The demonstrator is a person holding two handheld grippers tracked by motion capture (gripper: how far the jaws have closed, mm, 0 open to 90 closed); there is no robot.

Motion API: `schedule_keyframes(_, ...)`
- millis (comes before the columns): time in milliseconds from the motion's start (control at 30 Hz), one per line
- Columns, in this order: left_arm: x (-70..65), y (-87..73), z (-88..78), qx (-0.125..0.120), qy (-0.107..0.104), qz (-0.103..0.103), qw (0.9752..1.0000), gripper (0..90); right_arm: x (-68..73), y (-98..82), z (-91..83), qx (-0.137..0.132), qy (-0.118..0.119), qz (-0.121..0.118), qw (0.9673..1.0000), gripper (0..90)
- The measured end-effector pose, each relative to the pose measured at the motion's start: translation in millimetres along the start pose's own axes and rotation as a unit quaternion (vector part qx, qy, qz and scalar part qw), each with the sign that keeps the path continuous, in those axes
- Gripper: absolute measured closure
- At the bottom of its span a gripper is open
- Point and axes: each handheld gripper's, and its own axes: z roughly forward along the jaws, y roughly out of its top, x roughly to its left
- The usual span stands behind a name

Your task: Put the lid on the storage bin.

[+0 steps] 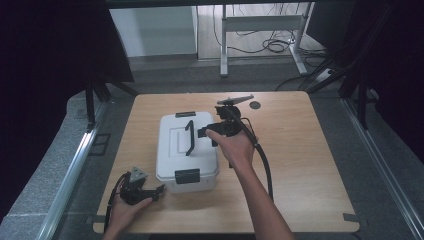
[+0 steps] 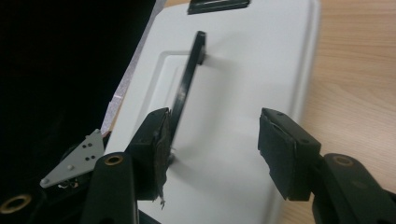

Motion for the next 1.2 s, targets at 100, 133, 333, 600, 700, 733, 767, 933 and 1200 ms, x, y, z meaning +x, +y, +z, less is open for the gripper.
schedule_keyframes(100, 0.0, 0.0, 0.0, 0.000, 0.000, 0.000, 1.0000, 11.5, -11.8, -6.6, -10.3, -0.011, 0.002, -0.002, 0.9999, 44.3)
schedule_keyframes(133, 0.0, 0.0, 0.0, 0.000, 0.000, 0.000, 1.0000, 11.5, -15.2, -8.3, -12.8, -0.015, 0.004, -0.005, 0.9999, 43.9)
schedule_keyframes(333, 0.0, 0.0, 0.0, 0.000, 0.000, 0.000, 1.0000, 11.5, -41.1, -27.1, -29.8, -0.038, 0.007, -0.011, 0.9992, 40.2)
schedule_keyframes(600, 0.0, -0.1, 0.2, -0.001, 0.000, 0.000, 1.0000, 11.5, -85.9, -65.2, -41.5, -0.057, 0.006, -0.015, 0.9983, 38.1)
schedule_keyframes(700, -0.1, -0.1, 0.2, -0.001, 0.000, 0.000, 1.0000, 11.6, -102.0, -79.9, -41.6, -0.058, 0.004, -0.014, 0.9982, 37.5)
schedule_keyframes(733, 0.0, -0.1, 0.2, -0.001, 0.000, 0.000, 1.0000, 11.5, -107.6, -85.4, -41.6, -0.058, 0.001, -0.013, 0.9982, 37.6)
schedule_keyframes(767, -0.2, -0.1, 0.3, -0.002, 0.000, -0.001, 1.0000, 11.5, -113.4, -91.0, -41.9, -0.058, -0.001, -0.014, 0.9982, 37.5)
schedule_keyframes(933, -0.2, -0.1, 0.3, -0.002, 0.000, -0.001, 1.0000, 11.5, -140.9, -117.7, -44.2, -0.061, 0.000, -0.005, 0.9981, 37.5)
schedule_keyframes(1200, -0.2, -0.2, 0.2, -0.002, 0.000, -0.001, 1.0000, 11.6, -163.2, -143.2, -46.6, -0.052, -0.007, 0.002, 0.9986, 36.9)
